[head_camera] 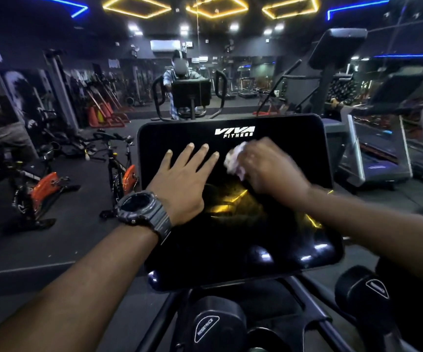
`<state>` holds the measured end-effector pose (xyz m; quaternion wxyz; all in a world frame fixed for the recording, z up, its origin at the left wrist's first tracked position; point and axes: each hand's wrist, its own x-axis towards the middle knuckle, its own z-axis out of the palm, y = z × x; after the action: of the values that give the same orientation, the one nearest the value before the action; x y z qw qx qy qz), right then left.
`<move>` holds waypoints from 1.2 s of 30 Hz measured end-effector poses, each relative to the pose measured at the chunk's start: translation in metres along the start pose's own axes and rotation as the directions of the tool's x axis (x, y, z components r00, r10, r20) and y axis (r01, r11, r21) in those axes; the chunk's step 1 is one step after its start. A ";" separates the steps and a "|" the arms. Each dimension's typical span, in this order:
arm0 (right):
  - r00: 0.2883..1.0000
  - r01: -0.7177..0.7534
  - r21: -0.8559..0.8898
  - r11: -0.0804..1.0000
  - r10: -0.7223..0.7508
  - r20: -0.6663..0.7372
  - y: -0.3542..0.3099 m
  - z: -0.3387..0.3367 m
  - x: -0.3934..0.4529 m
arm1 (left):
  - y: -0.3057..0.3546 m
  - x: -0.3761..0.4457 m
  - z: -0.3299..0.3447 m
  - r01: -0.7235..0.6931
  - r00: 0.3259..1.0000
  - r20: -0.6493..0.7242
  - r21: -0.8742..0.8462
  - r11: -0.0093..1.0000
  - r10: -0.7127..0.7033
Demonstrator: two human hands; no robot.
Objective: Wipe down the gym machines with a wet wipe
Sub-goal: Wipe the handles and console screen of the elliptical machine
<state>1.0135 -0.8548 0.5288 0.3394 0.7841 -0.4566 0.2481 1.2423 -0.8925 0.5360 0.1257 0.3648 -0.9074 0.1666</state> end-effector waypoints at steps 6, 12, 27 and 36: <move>0.793 0.520 0.146 0.842 -0.539 0.285 -0.023 -0.008 -0.028 | 0.008 -0.001 0.003 -0.030 0.999 0.030 0.069 0.997 0.028; 0.997 0.052 0.041 0.998 -0.054 0.059 -0.007 -0.005 -0.016 | 0.005 -0.001 0.006 -0.046 0.998 0.040 0.078 0.996 0.043; 0.705 0.595 0.130 0.794 -0.592 0.391 -0.036 -0.016 -0.088 | 0.019 -0.001 0.004 -0.010 0.998 0.066 0.081 0.997 0.005; 0.934 0.038 0.040 0.999 -0.049 0.354 -0.011 -0.011 -0.092 | 0.042 0.015 -0.010 0.021 0.994 0.104 0.043 0.999 -0.025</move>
<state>0.9804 -0.7918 0.4683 0.2441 0.8312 -0.4889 0.1021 1.2036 -0.8697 0.5416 0.0725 0.3859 -0.9048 0.1647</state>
